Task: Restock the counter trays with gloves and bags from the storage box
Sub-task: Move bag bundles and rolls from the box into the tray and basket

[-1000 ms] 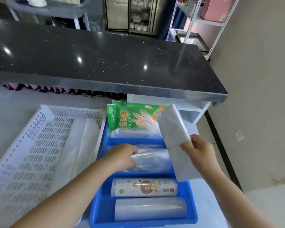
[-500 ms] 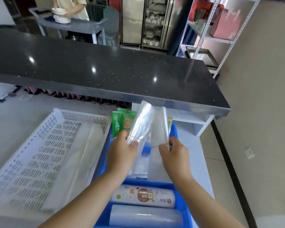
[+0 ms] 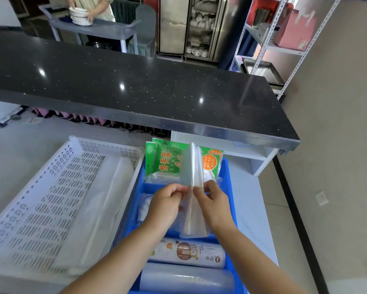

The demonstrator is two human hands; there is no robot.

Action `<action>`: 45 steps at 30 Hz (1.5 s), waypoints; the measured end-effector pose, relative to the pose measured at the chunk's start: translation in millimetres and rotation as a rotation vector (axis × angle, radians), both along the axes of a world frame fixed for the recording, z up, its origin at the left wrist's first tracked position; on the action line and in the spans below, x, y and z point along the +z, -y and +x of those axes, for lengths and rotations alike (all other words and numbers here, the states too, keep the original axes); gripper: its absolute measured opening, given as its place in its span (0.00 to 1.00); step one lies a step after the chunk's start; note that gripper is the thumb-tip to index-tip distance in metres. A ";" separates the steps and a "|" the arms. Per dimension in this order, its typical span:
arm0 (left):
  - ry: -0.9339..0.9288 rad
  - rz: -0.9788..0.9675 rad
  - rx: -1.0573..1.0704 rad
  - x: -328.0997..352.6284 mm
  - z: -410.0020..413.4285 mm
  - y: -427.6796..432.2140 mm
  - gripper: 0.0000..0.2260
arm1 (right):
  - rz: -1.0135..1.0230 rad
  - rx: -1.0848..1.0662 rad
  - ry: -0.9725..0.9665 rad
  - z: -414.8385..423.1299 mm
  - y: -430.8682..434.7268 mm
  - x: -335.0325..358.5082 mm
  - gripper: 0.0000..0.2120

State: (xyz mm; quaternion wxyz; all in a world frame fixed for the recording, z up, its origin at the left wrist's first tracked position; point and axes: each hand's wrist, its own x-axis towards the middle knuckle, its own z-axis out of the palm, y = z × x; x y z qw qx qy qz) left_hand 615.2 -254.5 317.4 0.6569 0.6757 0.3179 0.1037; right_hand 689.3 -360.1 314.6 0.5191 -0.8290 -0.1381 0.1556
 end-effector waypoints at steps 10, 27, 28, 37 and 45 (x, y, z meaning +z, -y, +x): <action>-0.136 0.034 0.062 -6.6 8.5 -20.5 0.08 | -0.162 0.074 -0.052 15.9 -2.7 8.4 0.08; 0.292 -0.927 0.106 11.9 21.3 -21.5 0.18 | -0.177 0.206 0.106 0.8 -9.2 31.7 0.13; 0.314 -0.916 0.093 12.1 21.1 -21.1 0.19 | -0.183 0.183 0.095 3.7 -8.0 33.1 0.12; 0.334 -0.858 0.068 19.7 26.0 -34.8 0.16 | -0.198 0.203 -0.006 11.6 -2.7 37.8 0.08; 0.282 -0.879 0.107 18.4 34.0 -41.5 0.15 | -0.199 0.294 -0.146 12.6 -0.1 41.6 0.13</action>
